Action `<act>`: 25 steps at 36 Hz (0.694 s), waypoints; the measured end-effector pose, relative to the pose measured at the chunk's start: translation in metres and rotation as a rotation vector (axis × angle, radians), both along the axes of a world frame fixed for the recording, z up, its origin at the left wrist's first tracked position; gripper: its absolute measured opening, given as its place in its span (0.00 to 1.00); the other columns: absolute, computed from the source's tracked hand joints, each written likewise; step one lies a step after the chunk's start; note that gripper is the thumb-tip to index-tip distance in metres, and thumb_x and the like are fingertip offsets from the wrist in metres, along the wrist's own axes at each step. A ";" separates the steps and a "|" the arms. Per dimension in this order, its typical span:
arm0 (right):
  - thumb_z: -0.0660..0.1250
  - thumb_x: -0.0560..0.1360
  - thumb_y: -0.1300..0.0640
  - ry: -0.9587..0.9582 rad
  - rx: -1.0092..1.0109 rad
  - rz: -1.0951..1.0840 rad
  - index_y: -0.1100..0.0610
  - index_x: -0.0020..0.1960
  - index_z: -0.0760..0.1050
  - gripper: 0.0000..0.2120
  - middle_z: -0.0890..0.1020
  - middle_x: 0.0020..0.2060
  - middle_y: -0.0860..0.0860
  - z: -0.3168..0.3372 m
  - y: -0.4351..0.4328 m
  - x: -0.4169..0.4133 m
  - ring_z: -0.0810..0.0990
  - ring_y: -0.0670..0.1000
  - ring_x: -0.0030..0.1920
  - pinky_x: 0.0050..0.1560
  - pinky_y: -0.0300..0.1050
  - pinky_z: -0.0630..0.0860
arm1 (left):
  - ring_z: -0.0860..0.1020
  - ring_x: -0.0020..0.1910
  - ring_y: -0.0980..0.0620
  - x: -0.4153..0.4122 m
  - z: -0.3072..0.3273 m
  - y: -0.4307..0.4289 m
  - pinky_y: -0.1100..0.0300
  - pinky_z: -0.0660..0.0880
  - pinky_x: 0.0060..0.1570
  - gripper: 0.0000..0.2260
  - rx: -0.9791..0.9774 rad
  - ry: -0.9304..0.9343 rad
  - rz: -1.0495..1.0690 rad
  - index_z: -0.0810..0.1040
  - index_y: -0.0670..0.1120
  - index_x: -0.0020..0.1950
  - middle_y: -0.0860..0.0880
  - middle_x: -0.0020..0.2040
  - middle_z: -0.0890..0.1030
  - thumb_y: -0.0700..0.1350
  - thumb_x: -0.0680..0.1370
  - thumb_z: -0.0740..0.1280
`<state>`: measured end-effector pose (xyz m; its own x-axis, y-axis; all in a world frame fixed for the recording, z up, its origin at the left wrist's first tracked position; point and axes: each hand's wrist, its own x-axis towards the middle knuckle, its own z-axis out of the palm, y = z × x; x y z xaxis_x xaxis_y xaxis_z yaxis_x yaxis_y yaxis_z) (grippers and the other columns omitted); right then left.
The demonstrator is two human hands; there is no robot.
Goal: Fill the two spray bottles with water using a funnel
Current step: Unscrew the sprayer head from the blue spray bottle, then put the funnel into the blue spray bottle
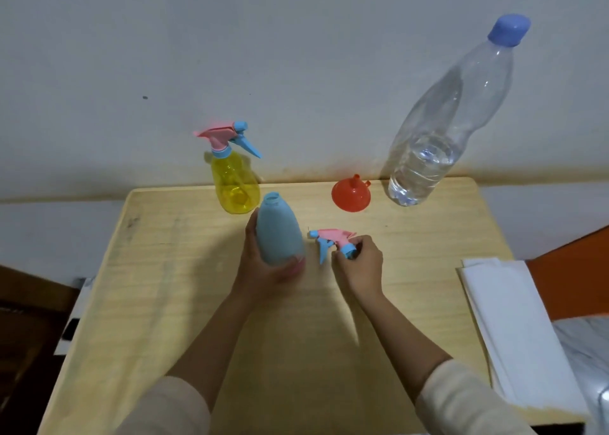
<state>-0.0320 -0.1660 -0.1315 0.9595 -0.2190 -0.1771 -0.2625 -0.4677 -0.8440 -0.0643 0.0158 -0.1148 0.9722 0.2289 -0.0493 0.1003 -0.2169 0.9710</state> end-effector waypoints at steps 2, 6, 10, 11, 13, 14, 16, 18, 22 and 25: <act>0.71 0.67 0.60 -0.001 -0.044 0.015 0.59 0.49 0.73 0.12 0.78 0.45 0.54 -0.004 0.002 0.004 0.75 0.56 0.50 0.48 0.48 0.74 | 0.67 0.58 0.75 0.002 -0.001 -0.001 0.76 0.69 0.50 0.49 0.023 0.011 0.004 0.53 0.62 0.69 0.69 0.62 0.64 0.58 0.53 0.77; 0.71 0.70 0.60 -0.057 -0.106 0.059 0.62 0.53 0.76 0.13 0.77 0.53 0.56 0.003 0.000 0.011 0.71 0.55 0.56 0.53 0.39 0.64 | 0.67 0.65 0.62 0.004 -0.010 0.001 0.63 0.72 0.59 0.50 0.088 0.017 0.020 0.54 0.62 0.71 0.59 0.68 0.65 0.56 0.56 0.79; 0.68 0.72 0.63 -0.179 -0.054 0.029 0.64 0.60 0.71 0.18 0.71 0.60 0.57 0.010 -0.010 0.027 0.67 0.56 0.63 0.59 0.35 0.59 | 0.66 0.67 0.55 0.004 -0.021 0.004 0.52 0.73 0.62 0.50 0.139 -0.010 0.033 0.53 0.62 0.72 0.55 0.70 0.63 0.48 0.61 0.82; 0.68 0.72 0.62 -0.171 -0.057 0.034 0.64 0.62 0.69 0.21 0.70 0.61 0.57 0.010 -0.012 0.036 0.67 0.55 0.64 0.61 0.37 0.59 | 0.66 0.67 0.55 0.004 -0.022 0.004 0.52 0.73 0.63 0.49 0.141 -0.019 0.035 0.53 0.62 0.72 0.55 0.70 0.63 0.47 0.62 0.81; 0.70 0.71 0.61 -0.126 -0.073 0.070 0.64 0.65 0.66 0.26 0.69 0.62 0.56 0.009 -0.016 0.057 0.67 0.53 0.63 0.61 0.40 0.62 | 0.66 0.68 0.55 0.005 -0.024 0.006 0.51 0.71 0.65 0.48 0.161 -0.037 0.035 0.53 0.61 0.72 0.55 0.71 0.63 0.47 0.62 0.81; 0.71 0.69 0.60 -0.103 -0.082 0.096 0.63 0.65 0.66 0.27 0.70 0.60 0.55 0.007 -0.016 0.068 0.68 0.53 0.62 0.61 0.42 0.64 | 0.65 0.68 0.55 0.005 -0.025 0.006 0.51 0.71 0.65 0.48 0.178 -0.048 0.034 0.53 0.62 0.72 0.54 0.72 0.63 0.47 0.63 0.81; 0.73 0.64 0.59 -0.069 -0.083 0.129 0.59 0.63 0.67 0.29 0.73 0.57 0.53 0.003 -0.015 0.087 0.72 0.55 0.59 0.59 0.47 0.71 | 0.65 0.69 0.55 0.005 -0.028 0.006 0.50 0.70 0.66 0.48 0.205 -0.069 0.034 0.51 0.65 0.70 0.54 0.72 0.62 0.46 0.63 0.80; 0.75 0.60 0.56 -0.040 -0.088 0.138 0.54 0.61 0.65 0.32 0.72 0.55 0.51 -0.002 -0.014 0.099 0.73 0.55 0.57 0.56 0.52 0.75 | 0.65 0.70 0.54 0.006 -0.029 0.005 0.49 0.70 0.67 0.48 0.214 -0.084 0.040 0.51 0.67 0.69 0.53 0.72 0.63 0.46 0.63 0.80; 0.76 0.60 0.46 -0.059 -0.213 0.169 0.57 0.67 0.60 0.42 0.68 0.63 0.53 -0.013 -0.013 0.114 0.65 0.57 0.66 0.67 0.61 0.65 | 0.65 0.69 0.55 0.005 -0.033 0.004 0.47 0.70 0.66 0.48 0.220 -0.115 0.050 0.50 0.70 0.68 0.54 0.72 0.63 0.44 0.64 0.80; 0.76 0.61 0.44 -0.110 -0.236 0.166 0.57 0.67 0.62 0.41 0.69 0.64 0.53 -0.017 -0.014 0.123 0.64 0.57 0.68 0.68 0.62 0.63 | 0.64 0.69 0.58 0.004 -0.036 0.005 0.49 0.70 0.66 0.49 0.229 -0.125 0.048 0.49 0.74 0.67 0.57 0.70 0.62 0.44 0.64 0.79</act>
